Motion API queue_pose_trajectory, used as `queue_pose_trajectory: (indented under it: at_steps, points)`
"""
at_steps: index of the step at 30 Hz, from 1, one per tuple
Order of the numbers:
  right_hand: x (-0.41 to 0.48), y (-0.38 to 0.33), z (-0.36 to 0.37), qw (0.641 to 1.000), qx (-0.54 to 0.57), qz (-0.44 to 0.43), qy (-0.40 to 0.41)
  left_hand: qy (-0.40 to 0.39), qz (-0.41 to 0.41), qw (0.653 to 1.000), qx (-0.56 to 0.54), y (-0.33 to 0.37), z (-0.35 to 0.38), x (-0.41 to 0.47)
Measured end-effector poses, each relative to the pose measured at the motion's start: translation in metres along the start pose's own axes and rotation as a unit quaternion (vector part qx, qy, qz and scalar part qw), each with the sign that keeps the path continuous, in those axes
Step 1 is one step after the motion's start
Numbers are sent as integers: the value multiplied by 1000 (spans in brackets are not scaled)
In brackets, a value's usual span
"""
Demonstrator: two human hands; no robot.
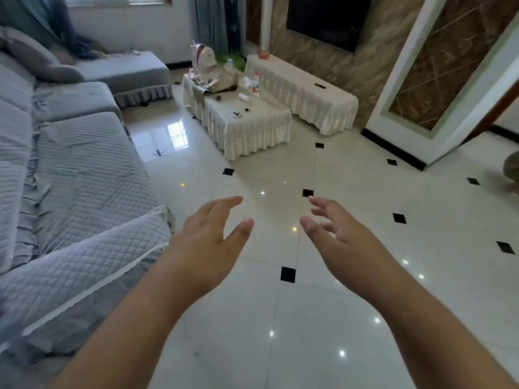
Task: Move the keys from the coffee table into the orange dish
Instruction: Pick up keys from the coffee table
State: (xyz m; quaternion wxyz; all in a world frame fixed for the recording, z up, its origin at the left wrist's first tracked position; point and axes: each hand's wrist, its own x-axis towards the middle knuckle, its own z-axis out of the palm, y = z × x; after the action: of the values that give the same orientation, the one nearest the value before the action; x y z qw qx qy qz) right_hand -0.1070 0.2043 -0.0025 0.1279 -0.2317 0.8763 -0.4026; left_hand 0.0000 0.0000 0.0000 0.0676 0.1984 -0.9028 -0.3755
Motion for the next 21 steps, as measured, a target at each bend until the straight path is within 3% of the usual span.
queue_pose_trajectory:
  at_steps: [9, 21]
  points:
    - [67, 20, -4, 999, 30, 29, -15, -28, 2, 999, 18, -7, 17, 71]
    - [242, 61, -58, 997, 56, 11, -50, -7, -54, 997, 47, 60, 51, 221]
